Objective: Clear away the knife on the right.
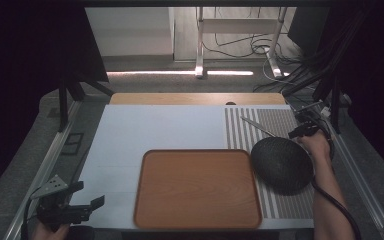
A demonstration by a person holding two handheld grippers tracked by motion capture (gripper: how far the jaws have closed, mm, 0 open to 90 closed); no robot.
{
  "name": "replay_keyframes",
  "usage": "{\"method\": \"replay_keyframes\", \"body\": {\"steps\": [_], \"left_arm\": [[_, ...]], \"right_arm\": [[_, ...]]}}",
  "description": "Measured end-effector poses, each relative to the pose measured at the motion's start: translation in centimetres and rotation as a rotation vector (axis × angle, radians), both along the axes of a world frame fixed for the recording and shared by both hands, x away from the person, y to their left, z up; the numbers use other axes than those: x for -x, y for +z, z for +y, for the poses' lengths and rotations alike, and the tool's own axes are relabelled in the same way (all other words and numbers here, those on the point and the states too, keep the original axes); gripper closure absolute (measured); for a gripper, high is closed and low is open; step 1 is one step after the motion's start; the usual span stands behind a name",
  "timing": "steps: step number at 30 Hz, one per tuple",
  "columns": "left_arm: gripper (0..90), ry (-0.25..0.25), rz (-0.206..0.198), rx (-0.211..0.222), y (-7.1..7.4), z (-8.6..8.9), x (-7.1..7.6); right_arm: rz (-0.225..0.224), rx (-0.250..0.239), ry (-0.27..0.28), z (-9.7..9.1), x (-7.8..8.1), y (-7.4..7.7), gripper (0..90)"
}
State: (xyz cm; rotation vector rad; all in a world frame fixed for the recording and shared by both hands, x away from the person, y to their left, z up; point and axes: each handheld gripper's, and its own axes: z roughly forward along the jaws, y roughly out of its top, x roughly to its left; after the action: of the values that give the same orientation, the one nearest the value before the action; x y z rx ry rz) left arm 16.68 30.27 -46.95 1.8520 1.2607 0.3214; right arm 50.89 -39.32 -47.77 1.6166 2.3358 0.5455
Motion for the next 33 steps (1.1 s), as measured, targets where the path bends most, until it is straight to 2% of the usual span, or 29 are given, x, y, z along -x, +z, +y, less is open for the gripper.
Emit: {"method": "replay_keyframes", "body": {"steps": [2, 5, 10, 13, 16, 21, 24, 27, 28, 29, 30, 33], "left_arm": [[2.8, -0.001, 0.0, -0.002, 0.0, 0.0, 0.0], [2.8, 0.0, 0.0, -0.003, 0.0, 0.0, 0.0], [2.8, 0.0, 0.001, -0.006, 0.0, -0.1, 0.0], [2.8, 0.0, 0.001, -0.005, 0.0, 0.0, 0.0], [2.8, 0.0, 0.001, -0.005, 0.0, 0.0, 0.0], [2.8, -0.001, 0.001, -0.007, 0.0, -0.1, 0.0], [2.8, 0.0, 0.002, -0.006, 0.0, 0.0, 0.0], [2.8, 0.001, 0.002, -0.007, 0.0, 0.0, 0.0], [2.8, 0.001, 0.003, -0.008, 0.0, -0.1, 0.0], [2.8, 0.001, 0.003, -0.008, 0.0, -0.1, 0.0], [2.8, 0.002, 0.004, -0.008, 0.0, -0.1, 0.0], [2.8, 0.002, 0.005, -0.009, 0.0, -0.1, 0.0]], "right_arm": [[-0.039, -0.026, -0.01, 0.2, 0.0, 0.7, 70.6], [-0.031, -0.06, 0.014, 1.0, -0.2, 1.0, 51.2], [-0.034, -0.066, 0.009, 2.4, -0.8, 0.8, 17.6], [-0.043, -0.038, -0.008, 3.4, -1.2, 0.5, 0.8], [-0.035, 0.01, -0.005, 4.6, -1.4, 0.0, 0.0], [-0.016, 0.044, 0.018, 5.7, -1.9, -1.3, 0.0], [-0.002, 0.073, 0.017, 5.7, -2.2, -2.2, 1.4], [0.005, 0.088, -0.015, 5.1, -2.5, -2.9, 7.3], [0.005, 0.085, -0.02, 4.8, -2.5, -2.9, 7.8], [0.008, 0.058, -0.029, 4.3, -2.6, -3.0, 9.1], [0.0, 0.045, -0.03, 4.0, -2.5, -2.9, 12.9], [-0.015, 0.052, -0.021, 3.4, -2.3, -2.5, 30.0]]}}
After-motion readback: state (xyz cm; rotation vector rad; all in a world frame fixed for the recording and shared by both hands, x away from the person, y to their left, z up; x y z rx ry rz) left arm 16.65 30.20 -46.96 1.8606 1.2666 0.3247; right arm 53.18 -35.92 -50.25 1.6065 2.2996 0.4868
